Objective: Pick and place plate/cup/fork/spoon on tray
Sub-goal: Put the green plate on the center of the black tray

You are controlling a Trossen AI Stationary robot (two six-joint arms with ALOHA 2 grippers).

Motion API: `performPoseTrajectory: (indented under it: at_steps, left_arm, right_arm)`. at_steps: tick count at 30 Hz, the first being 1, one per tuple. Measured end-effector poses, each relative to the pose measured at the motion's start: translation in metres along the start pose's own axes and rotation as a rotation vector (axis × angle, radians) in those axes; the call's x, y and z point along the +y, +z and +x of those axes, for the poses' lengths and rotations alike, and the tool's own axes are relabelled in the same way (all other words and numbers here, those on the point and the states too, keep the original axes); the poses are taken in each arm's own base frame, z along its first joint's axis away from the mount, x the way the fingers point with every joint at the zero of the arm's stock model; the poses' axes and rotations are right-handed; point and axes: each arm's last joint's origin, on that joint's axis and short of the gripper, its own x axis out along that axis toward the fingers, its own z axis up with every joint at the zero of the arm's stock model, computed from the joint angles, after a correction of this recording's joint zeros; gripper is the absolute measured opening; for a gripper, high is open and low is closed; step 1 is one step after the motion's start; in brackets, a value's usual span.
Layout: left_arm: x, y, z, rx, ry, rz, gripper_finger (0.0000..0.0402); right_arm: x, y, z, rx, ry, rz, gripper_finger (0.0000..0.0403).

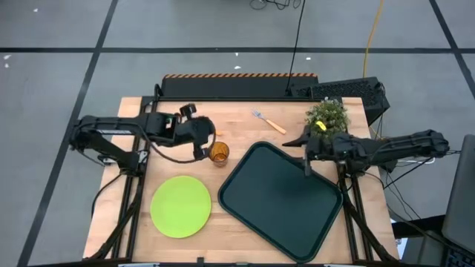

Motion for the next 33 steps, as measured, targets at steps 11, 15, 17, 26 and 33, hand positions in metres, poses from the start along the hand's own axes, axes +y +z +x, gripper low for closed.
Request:
performPoseTrajectory:
  at_steps: [11,15,17,26,33]
  left_arm:
    - [-0.021,-0.042,0.008,0.365,-0.193,-0.045,0.0118]
    - [-0.015,-0.066,0.027,0.496,0.028,-0.058,0.0118]
    - [-0.007,-0.075,0.035,0.535,0.134,-0.069,0.0118]
    - [-0.012,-0.096,0.072,0.630,-0.263,-0.066,0.0118]
    - [-0.035,-0.135,0.093,0.722,-0.323,-0.017,0.0118]
  right_arm:
    - [0.001,-0.007,0.009,0.055,-0.001,-0.008,0.0210]
    - [0.001,-0.007,0.009,0.055,-0.001,-0.008,0.0210]
    - [0.001,-0.007,0.009,0.055,0.000,-0.008,0.0210]
    - [0.001,-0.010,0.009,0.089,0.001,-0.009,0.0210]
    - [0.001,-0.011,0.008,0.093,0.002,-0.019,0.0210]
